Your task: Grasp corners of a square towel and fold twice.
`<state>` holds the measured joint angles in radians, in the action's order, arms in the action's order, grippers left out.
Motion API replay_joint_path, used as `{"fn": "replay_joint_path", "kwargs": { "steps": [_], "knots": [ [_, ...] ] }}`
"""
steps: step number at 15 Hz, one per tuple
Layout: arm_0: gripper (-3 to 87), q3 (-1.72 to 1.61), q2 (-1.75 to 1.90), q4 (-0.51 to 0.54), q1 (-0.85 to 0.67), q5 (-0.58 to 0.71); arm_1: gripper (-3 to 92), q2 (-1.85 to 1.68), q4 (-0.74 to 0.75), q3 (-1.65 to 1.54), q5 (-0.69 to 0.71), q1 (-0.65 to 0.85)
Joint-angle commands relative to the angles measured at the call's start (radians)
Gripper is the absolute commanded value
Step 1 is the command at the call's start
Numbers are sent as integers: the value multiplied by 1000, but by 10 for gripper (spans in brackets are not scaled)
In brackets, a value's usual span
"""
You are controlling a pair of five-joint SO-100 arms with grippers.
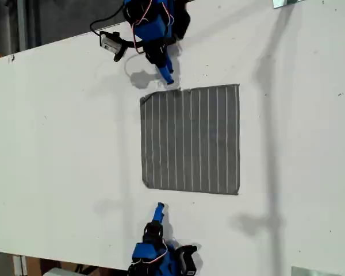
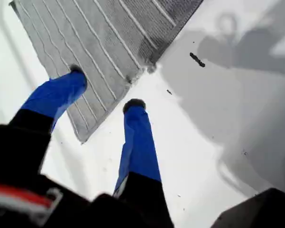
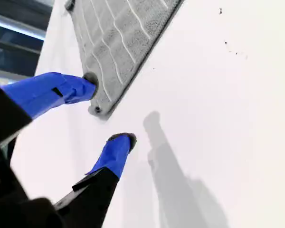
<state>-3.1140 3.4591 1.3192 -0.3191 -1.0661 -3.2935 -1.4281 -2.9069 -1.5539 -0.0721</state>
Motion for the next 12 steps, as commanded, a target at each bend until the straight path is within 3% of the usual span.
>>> {"fn": "replay_joint_path", "kwargs": {
  "steps": [1, 4, 7, 8, 9, 11, 12],
  "knots": [
    [191, -5, 5, -14, 3, 8, 152, 8, 34, 12, 497, 1285],
    [191, -5, 5, -14, 3, 8, 152, 2, 29, 20, 443, 1578],
    [191, -5, 5, -14, 3, 8, 137, 0, -18, 57, 242, 1399],
    [191, -5, 5, -14, 3, 8, 140, 0, -23, 46, 104, 1278],
    [191, -5, 5, -14, 3, 8, 140, 0, -14, 34, -11, 1058],
    [191, -5, 5, -14, -2, 8, 140, 0, -29, 48, 0, 592],
    [190, -5, 5, -14, -52, 8, 89, 5, -41, 60, -5, 443]
  ]
}}
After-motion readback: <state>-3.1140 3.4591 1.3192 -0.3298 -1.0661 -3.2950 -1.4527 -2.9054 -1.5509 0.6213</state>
